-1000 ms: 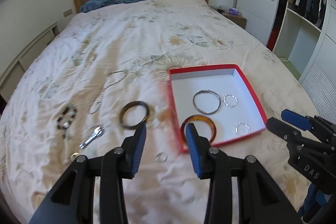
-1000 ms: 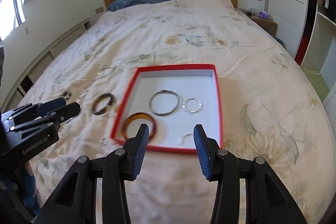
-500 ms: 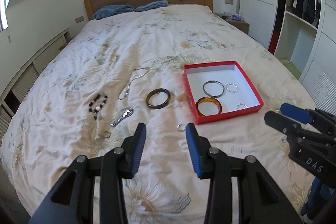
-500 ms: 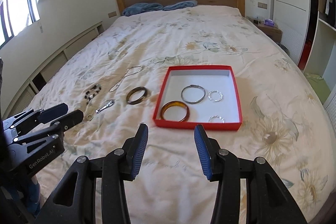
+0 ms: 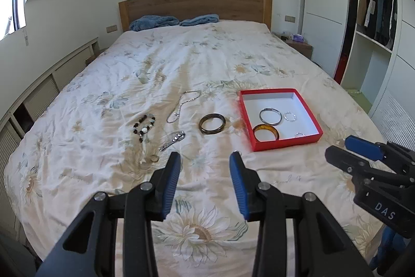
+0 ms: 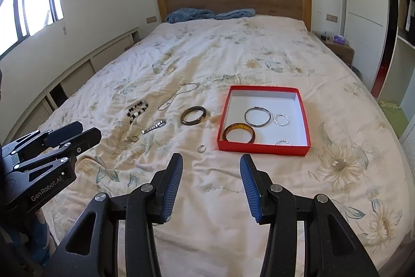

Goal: Organize jewelry
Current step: 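Withdraw both tools from the box back over the bed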

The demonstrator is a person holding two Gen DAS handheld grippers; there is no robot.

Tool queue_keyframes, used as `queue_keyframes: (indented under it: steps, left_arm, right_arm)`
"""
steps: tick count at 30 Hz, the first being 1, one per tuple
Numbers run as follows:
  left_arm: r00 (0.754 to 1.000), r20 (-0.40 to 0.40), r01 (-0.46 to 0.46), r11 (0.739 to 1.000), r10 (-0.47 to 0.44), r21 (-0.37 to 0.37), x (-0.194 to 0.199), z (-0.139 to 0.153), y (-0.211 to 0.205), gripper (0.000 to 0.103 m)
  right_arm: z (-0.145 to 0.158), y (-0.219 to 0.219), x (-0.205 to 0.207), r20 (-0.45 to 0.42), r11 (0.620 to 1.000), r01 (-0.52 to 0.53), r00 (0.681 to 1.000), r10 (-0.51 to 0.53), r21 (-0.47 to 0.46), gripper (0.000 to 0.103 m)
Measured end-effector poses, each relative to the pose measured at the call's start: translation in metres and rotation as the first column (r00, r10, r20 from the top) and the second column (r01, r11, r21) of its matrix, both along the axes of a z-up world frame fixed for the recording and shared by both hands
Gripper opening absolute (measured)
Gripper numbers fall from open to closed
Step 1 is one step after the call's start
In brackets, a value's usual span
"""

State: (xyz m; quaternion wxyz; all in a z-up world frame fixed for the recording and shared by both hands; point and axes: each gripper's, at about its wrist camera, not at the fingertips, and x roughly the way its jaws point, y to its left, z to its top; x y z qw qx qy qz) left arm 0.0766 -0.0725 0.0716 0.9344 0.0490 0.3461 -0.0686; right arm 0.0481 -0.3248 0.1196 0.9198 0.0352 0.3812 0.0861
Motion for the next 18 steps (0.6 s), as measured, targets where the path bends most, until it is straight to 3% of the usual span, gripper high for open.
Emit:
queue_keyframes:
  steps: [18]
  left_arm:
    - [0.993, 0.034, -0.111, 0.993, 0.11, 0.027, -0.051, 0.003, 0.041, 0.037]
  right_arm:
    - [0.035, 0.031, -0.055, 0.112, 0.984, 0.063, 0.993, -0.045, -0.164, 0.054]
